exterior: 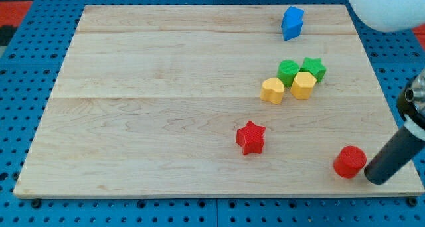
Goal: Move the red star slightly towards the yellow heart
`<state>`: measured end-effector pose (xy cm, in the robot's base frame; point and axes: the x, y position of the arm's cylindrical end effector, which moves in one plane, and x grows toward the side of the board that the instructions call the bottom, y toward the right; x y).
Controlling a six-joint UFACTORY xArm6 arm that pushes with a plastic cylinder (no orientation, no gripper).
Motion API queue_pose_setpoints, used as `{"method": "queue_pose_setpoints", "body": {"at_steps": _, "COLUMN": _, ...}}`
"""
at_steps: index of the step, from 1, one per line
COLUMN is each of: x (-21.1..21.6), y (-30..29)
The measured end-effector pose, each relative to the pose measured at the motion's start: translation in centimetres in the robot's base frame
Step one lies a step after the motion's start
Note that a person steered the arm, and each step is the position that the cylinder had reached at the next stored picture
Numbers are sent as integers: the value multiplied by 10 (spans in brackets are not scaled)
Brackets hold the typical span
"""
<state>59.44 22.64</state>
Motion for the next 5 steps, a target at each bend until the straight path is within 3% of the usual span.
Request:
{"method": "queue_pose_setpoints", "body": {"at_steps": 2, "x": 24, "y": -11}}
{"method": "queue_pose_setpoints", "body": {"at_steps": 4, "x": -4, "y": -26}}
{"method": "queue_pose_setpoints", "body": {"at_steps": 5, "x": 12, "y": -61}}
